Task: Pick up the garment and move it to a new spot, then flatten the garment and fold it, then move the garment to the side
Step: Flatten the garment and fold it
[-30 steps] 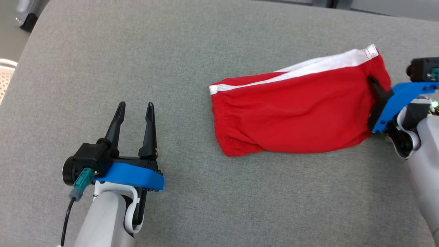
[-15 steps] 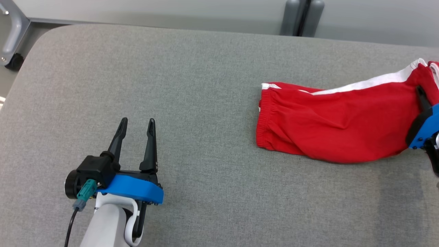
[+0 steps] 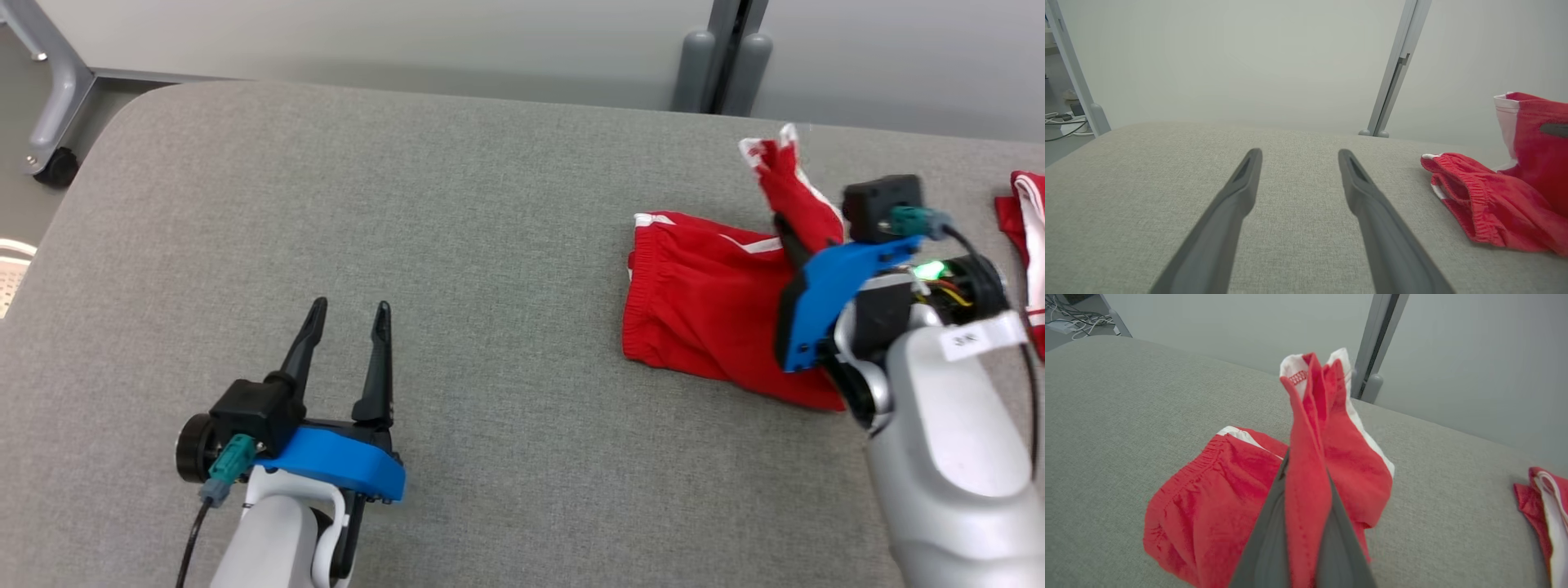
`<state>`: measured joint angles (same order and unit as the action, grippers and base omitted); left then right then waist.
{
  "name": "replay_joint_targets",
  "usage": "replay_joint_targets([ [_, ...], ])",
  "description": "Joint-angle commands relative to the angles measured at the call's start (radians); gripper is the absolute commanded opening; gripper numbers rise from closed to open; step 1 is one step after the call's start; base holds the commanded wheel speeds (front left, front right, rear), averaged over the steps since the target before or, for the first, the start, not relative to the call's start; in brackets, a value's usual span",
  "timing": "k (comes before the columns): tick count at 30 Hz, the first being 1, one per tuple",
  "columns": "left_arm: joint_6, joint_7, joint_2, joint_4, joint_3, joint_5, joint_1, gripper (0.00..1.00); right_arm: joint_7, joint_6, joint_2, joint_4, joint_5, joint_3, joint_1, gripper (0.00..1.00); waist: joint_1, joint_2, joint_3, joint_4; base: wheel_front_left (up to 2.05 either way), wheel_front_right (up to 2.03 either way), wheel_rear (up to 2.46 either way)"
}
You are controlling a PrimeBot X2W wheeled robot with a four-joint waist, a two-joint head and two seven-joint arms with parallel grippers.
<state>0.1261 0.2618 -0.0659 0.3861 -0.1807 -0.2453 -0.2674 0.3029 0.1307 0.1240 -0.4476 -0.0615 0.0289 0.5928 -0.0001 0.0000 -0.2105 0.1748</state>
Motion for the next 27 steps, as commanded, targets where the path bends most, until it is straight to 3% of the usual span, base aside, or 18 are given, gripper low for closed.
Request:
replay_joint_targets([
  [1,0.006,0.004,-0.004,0.001,-0.014,-0.005,-0.007,1.00,0.018,0.000,-0.014,-0.012,0.010,0.021,0.022,0.00,0.0001,0.0000,-0.008,0.011,0.00,0.00,0.00],
  [9,0.004,0.004,0.001,0.009,-0.058,-0.027,-0.047,1.00,0.038,0.000,-0.065,-0.188,0.032,0.106,0.109,0.00,0.0001,0.0000,-0.038,0.063,0.00,0.00,0.00],
  [10,0.004,0.004,0.002,0.010,-0.060,-0.027,-0.048,1.00,0.033,0.000,-0.067,-0.207,0.032,0.107,0.115,0.60,0.0001,0.0000,-0.040,0.067,0.00,0.00,0.00],
  [11,0.004,0.004,0.002,0.010,-0.061,-0.029,-0.049,1.00,0.025,0.000,-0.070,-0.221,0.028,0.111,0.122,1.00,0.0001,0.0000,-0.041,0.069,0.00,0.00,0.00],
  [14,0.004,0.004,0.000,0.013,-0.054,-0.033,-0.044,1.00,-0.029,0.000,-0.073,-0.242,-0.099,0.144,0.134,1.00,0.0001,0.0000,-0.038,0.068,0.00,0.00,0.00],
  [18,0.004,0.004,-0.009,0.013,-0.037,-0.031,-0.025,1.00,-0.058,0.000,-0.073,-0.143,-0.421,0.236,0.120,1.00,0.0001,0.0000,-0.021,0.048,0.00,0.00,0.00],
  [20,0.004,0.004,-0.013,0.008,-0.028,-0.029,-0.014,1.00,-0.067,0.000,-0.071,-0.074,-0.506,0.257,0.112,1.00,0.0001,0.0000,-0.010,0.028,0.00,0.00,0.00],
  [27,0.004,0.004,-0.019,0.010,-0.006,-0.019,0.017,1.00,-0.134,0.000,0.029,0.118,-0.453,0.161,0.028,1.00,0.0001,0.0000,0.038,-0.032,0.00,0.00,0.00],
])
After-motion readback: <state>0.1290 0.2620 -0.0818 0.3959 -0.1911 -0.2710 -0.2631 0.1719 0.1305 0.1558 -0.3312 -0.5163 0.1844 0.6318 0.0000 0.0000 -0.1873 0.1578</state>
